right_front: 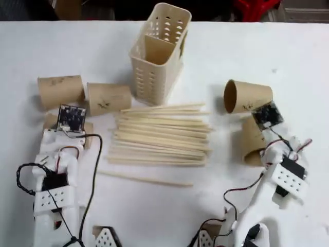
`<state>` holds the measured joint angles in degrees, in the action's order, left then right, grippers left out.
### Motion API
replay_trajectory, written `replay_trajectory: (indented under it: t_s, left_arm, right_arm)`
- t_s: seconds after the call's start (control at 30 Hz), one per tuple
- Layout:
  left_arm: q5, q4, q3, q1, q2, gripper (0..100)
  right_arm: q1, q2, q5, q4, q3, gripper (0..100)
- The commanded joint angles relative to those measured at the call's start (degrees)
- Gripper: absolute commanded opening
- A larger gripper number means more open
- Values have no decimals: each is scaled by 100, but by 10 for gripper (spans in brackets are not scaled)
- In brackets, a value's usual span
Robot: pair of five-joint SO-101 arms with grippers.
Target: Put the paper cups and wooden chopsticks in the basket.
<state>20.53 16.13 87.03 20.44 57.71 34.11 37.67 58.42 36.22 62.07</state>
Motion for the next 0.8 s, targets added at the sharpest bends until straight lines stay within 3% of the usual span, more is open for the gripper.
replay_trajectory:
  t_s: [0.0,0.17,0.33,0.5,0.63,0.77]
  left_arm:
    - [53,-53,26,-22,-4,154]
    - [53,-53,26,-22,-4,154]
    - [53,-53,26,-22,-4,154]
    - [53,-62,26,-22,-4,154]
    - [53,-62,26,-22,-4,154]
    - [53,-70,26,-22,-4,154]
  right_arm:
    - [391,295,-114,901,-686,17]
    - [497,637,-281,3222,-2251,17]
    - [127,875,-1424,4286,-4035,17]
    - [-1323,127,-2673,5200,-6057,16]
    - [-2378,-1349,-4035,5297,-7859,16]
    - [-3354,-3064,-4905,5297,-9934,16]
